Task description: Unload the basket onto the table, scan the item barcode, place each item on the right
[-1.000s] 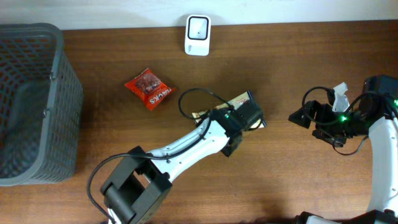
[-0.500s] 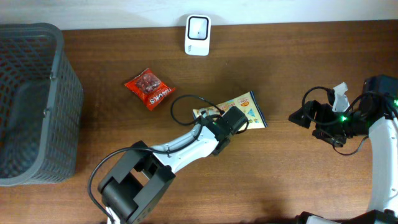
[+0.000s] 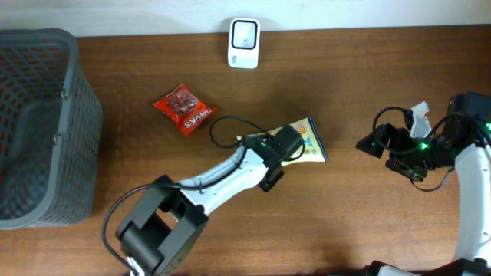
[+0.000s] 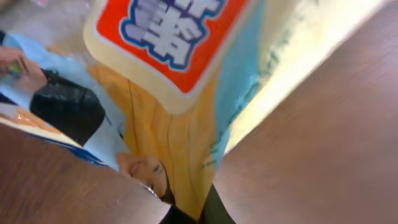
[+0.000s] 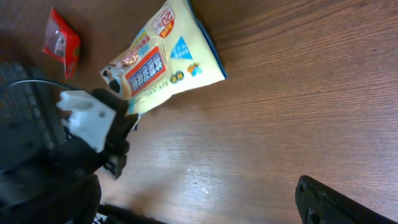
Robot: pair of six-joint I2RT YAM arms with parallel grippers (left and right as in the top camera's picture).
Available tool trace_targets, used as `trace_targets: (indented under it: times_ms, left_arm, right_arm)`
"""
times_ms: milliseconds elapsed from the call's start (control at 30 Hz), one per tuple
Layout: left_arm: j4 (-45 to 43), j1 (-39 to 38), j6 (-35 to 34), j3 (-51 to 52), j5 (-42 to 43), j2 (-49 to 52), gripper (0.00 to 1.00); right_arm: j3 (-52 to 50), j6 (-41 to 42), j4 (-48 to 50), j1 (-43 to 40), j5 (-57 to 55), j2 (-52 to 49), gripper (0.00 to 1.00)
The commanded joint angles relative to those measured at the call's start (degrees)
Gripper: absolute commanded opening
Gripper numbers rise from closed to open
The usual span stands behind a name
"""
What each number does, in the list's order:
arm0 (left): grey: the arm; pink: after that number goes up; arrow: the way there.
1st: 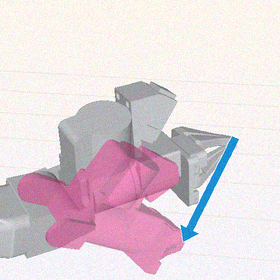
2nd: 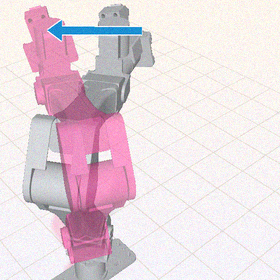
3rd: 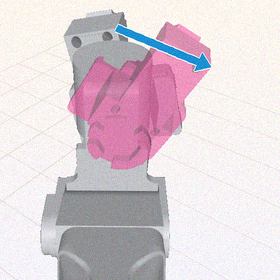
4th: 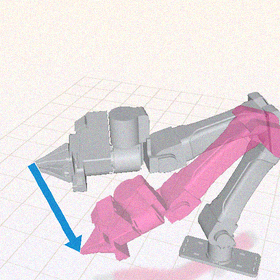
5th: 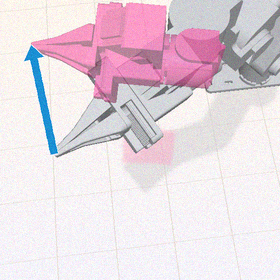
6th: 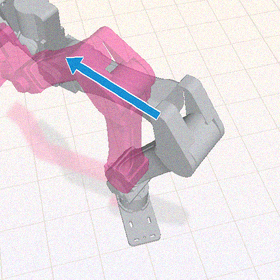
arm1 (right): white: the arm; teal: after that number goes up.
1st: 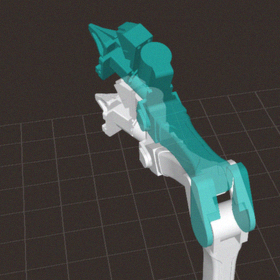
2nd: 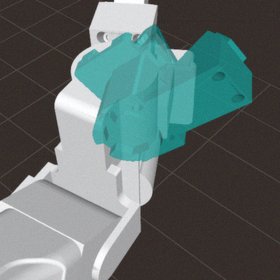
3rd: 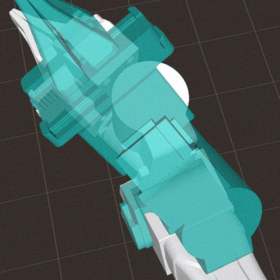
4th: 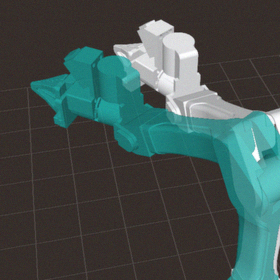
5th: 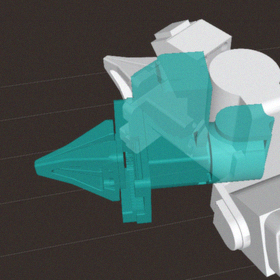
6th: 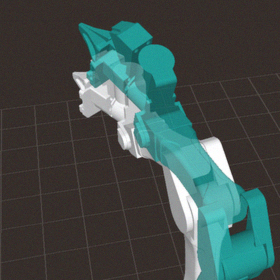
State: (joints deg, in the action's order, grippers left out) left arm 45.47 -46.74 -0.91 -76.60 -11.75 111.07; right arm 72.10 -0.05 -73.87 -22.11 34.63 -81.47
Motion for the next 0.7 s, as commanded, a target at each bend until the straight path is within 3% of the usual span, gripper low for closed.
trace_targets:
  times_ms: [0, 300, 400, 667]
  left_arm:
    - [2.2, 1.8, -1.9, -8.6, 20.4, -7.8, 0.00]
    - [2.1, 7.5, -5.7, -10.7, 55.4, -11.7, 0.00]
    - [1.6, 9.8, -10.0, -10.7, 59.1, -11.7, 0.00]
    - [1.9, 19.3, -29.3, -10.1, 55.6, -10.0, 0.00]
  right_arm:
    - [-0.3, -0.6, 0.0, 0.4, 0.7, 1.1, 0.98]
    - [-0.3, -0.6, 0.0, 0.4, 0.7, 1.1, 0.99]
    - [-0.3, -0.6, 0.0, 0.4, 0.7, 1.1, 0.99]
    - [-0.3, -0.6, -0.1, 0.4, 0.7, 1.1, 0.98]
